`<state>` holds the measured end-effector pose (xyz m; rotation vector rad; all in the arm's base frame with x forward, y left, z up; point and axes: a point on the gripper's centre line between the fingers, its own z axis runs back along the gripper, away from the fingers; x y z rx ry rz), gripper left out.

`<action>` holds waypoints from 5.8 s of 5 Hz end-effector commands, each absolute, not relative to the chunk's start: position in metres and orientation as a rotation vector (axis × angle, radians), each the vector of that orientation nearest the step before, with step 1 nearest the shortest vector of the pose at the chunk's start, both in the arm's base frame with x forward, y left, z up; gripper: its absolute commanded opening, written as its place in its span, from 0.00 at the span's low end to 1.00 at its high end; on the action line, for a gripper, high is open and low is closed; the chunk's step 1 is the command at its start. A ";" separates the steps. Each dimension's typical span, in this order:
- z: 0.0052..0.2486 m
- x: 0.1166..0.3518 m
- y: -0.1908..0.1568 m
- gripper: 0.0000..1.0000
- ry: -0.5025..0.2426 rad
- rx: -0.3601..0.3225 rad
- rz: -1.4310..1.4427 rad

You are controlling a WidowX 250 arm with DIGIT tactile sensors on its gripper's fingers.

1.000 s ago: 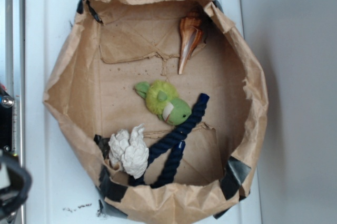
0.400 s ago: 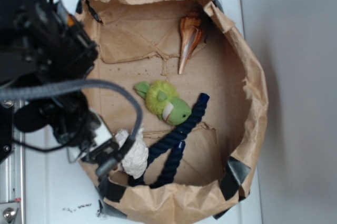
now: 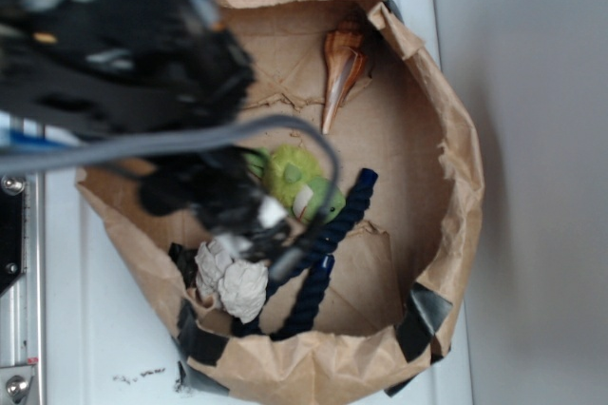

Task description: Grab the shell.

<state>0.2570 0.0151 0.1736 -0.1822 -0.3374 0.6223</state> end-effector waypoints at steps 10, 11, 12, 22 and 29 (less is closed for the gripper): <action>0.094 0.335 0.052 1.00 -0.523 -0.021 0.745; 0.094 0.334 0.062 1.00 -0.472 -0.046 0.778; 0.097 0.331 0.069 1.00 -0.425 -0.033 0.817; 0.057 0.362 0.099 1.00 -0.470 -0.039 1.019; 0.064 0.349 0.131 1.00 -0.555 0.022 1.051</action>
